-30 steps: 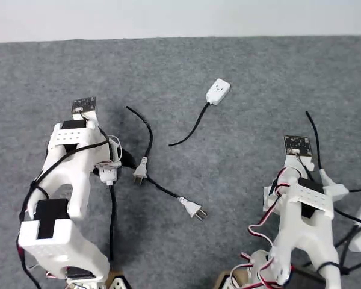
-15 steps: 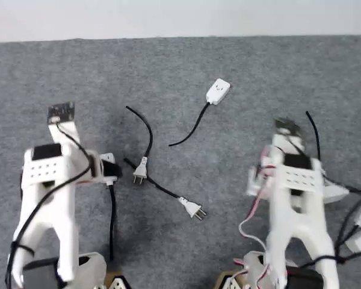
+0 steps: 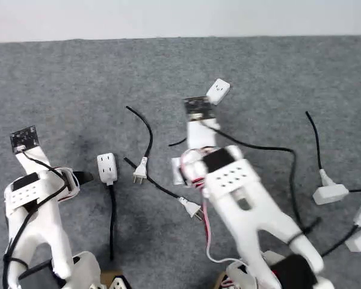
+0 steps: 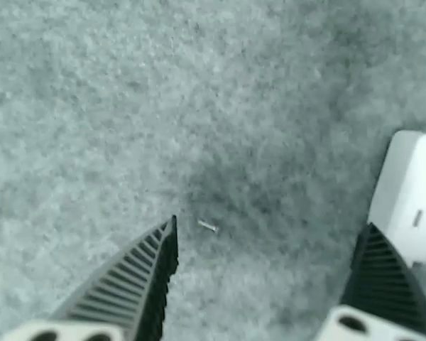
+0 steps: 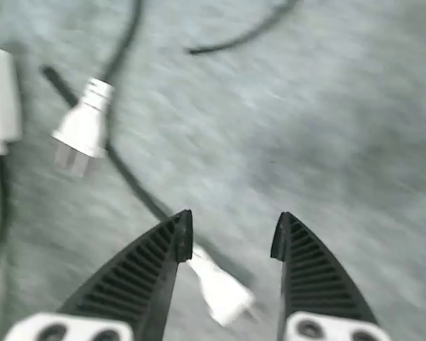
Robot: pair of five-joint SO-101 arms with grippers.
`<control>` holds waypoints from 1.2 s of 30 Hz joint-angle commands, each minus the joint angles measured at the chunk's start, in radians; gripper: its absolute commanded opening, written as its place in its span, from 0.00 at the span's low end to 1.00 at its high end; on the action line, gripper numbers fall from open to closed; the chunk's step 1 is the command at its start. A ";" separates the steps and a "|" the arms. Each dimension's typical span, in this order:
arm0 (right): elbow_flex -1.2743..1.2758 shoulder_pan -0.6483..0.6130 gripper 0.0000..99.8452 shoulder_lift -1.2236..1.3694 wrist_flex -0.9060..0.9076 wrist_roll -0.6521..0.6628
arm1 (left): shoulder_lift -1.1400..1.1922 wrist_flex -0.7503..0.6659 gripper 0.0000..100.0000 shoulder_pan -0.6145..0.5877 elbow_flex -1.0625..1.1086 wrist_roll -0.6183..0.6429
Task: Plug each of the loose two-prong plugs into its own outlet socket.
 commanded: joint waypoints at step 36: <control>-1.020 -0.147 0.01 0.955 0.274 -0.140 | 0.508 0.184 0.36 -0.104 -0.506 0.078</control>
